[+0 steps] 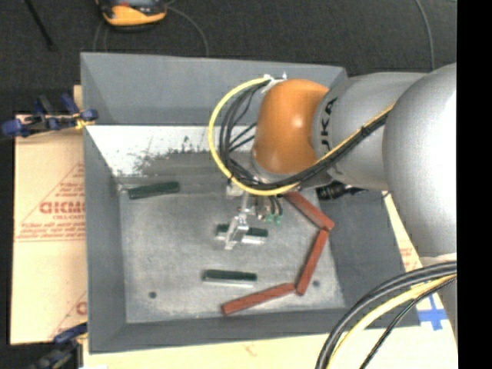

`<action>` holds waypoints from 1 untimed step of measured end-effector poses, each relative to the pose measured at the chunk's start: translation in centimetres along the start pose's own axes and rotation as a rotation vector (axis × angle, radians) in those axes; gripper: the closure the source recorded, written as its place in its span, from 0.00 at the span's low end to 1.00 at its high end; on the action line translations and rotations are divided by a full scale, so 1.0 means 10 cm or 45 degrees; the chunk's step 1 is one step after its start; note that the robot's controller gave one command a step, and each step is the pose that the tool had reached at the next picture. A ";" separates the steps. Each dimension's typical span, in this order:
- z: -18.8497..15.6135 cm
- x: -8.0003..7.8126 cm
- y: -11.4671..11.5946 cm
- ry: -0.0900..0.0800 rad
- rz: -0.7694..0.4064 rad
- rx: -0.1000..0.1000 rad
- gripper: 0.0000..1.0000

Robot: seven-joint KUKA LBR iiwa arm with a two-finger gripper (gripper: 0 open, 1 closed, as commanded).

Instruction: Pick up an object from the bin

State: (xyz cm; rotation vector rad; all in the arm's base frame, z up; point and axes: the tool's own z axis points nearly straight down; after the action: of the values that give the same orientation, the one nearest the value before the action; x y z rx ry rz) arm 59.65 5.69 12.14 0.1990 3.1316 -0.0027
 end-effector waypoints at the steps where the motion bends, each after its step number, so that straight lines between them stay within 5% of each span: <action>1: 0.41 0.36 -0.54 0.012 0.140 -0.010 1.00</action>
Offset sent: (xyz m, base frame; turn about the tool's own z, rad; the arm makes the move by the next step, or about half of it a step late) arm 0.0000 0.0000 0.0000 0.0000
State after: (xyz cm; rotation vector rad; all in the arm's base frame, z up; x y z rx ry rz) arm 55.42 0.75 8.08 0.3716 3.1243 0.0110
